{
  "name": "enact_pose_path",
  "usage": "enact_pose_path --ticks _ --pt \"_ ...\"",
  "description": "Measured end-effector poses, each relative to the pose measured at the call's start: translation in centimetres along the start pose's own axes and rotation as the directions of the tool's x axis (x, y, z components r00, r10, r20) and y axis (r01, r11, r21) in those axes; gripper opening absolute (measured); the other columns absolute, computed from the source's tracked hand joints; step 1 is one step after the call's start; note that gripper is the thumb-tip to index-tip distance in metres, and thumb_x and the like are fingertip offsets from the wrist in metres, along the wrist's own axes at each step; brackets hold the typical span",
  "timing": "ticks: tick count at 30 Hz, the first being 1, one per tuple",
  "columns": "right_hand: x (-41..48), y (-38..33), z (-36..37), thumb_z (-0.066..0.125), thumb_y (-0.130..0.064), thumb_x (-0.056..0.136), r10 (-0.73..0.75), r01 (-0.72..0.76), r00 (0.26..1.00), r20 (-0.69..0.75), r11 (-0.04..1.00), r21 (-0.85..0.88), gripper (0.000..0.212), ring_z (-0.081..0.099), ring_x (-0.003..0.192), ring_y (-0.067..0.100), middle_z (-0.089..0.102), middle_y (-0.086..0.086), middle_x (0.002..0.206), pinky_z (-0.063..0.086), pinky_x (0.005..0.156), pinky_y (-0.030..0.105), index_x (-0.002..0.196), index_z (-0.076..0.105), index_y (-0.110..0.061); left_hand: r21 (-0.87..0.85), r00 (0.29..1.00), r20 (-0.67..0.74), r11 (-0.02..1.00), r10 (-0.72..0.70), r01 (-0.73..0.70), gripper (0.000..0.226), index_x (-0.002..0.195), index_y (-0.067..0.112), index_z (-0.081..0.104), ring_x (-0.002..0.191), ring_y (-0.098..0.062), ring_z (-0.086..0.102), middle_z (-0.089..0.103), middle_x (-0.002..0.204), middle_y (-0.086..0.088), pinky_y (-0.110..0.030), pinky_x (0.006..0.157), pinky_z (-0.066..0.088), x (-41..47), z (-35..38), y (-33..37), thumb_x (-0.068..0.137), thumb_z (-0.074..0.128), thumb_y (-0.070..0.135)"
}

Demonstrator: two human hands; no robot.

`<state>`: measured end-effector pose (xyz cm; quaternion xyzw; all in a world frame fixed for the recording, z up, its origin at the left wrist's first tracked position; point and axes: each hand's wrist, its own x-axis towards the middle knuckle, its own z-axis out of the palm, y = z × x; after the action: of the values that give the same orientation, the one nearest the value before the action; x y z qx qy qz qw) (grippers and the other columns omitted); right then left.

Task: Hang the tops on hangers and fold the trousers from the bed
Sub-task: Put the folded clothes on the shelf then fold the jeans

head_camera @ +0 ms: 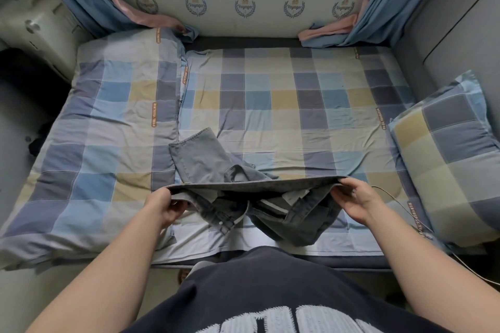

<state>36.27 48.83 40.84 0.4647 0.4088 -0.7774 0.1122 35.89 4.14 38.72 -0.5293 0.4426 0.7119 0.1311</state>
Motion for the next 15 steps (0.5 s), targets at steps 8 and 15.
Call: enact_pose_path --ticks 8,15 --pt "-1.0 -1.5 1.0 0.041 0.023 0.089 -0.309 0.336 0.934 0.181 0.931 -0.145 0.034 0.067 0.097 0.034 0.065 0.023 0.101 0.061 0.081 0.032 0.11 0.058 0.004 -0.122 0.928 0.19 0.946 0.32 -0.301 0.039 0.083 0.007 0.054 0.081 -0.021 0.059 0.059 0.082 -0.013 -0.024 0.072 0.054 -2.1 1.7 1.0 0.084 0.028 -0.021" --pt "-0.9 -4.9 2.5 0.075 -0.03 0.088 -0.661 0.525 0.722 0.203 0.332 -0.784 0.031 0.07 0.06 0.028 0.069 0.013 0.077 0.055 0.058 0.042 0.08 0.054 -0.008 0.557 0.633 0.043 0.507 0.773 -0.658 0.014 0.081 0.02 0.068 0.086 -0.028 0.065 0.069 0.08 -0.003 -0.032 0.071 0.052 -1.7 3.7 3.1 0.091 0.072 0.029"
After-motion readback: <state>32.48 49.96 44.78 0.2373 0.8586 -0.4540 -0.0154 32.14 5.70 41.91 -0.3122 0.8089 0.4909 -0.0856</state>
